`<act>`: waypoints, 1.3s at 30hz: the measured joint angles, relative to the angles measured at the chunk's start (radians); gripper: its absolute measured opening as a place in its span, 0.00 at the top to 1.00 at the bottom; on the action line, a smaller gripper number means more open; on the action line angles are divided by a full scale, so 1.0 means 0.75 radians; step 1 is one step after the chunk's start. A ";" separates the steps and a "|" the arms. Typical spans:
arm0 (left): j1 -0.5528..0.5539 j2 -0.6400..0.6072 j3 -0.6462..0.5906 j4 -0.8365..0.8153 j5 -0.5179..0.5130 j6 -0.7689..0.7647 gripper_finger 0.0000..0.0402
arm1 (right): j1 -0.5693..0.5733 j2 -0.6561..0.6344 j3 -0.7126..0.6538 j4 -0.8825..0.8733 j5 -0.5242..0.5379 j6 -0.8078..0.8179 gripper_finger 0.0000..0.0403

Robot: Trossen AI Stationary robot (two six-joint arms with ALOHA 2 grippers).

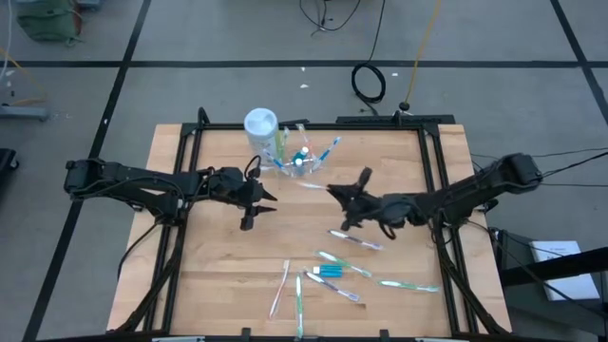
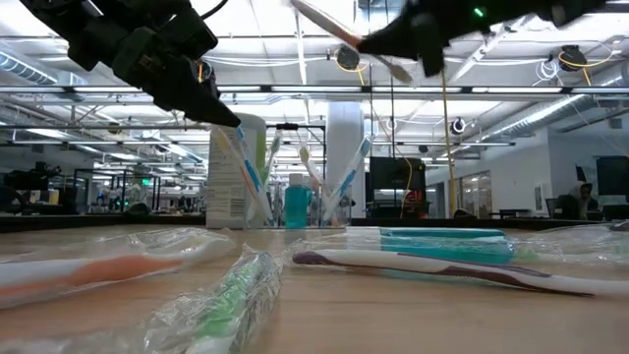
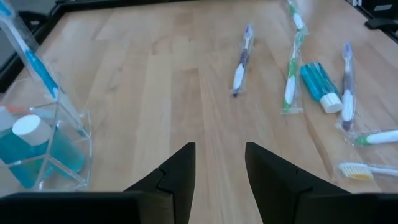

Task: Pick & Place toothbrushing station
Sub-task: Put the orange toothbrush into the transparent organizer

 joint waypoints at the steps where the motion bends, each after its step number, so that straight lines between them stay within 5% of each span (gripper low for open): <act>1: 0.000 0.000 0.000 0.004 -0.001 0.005 0.64 | -0.009 0.018 0.067 -0.085 -0.002 -0.025 0.97; 9: 0.000 0.000 0.000 0.036 -0.006 0.004 0.64 | -0.158 0.212 0.496 -0.882 0.103 -0.345 0.96; 14: 0.000 0.000 0.000 0.028 -0.005 0.001 0.64 | -0.307 0.276 0.508 -0.884 0.282 -0.724 0.96; 27: 0.000 0.000 0.000 0.026 -0.082 0.031 0.64 | -0.444 0.432 0.424 -0.678 0.411 -1.585 0.95; 39: 0.000 0.000 0.000 0.038 -0.091 0.164 0.64 | -0.463 0.482 0.420 -0.666 0.138 -1.666 0.94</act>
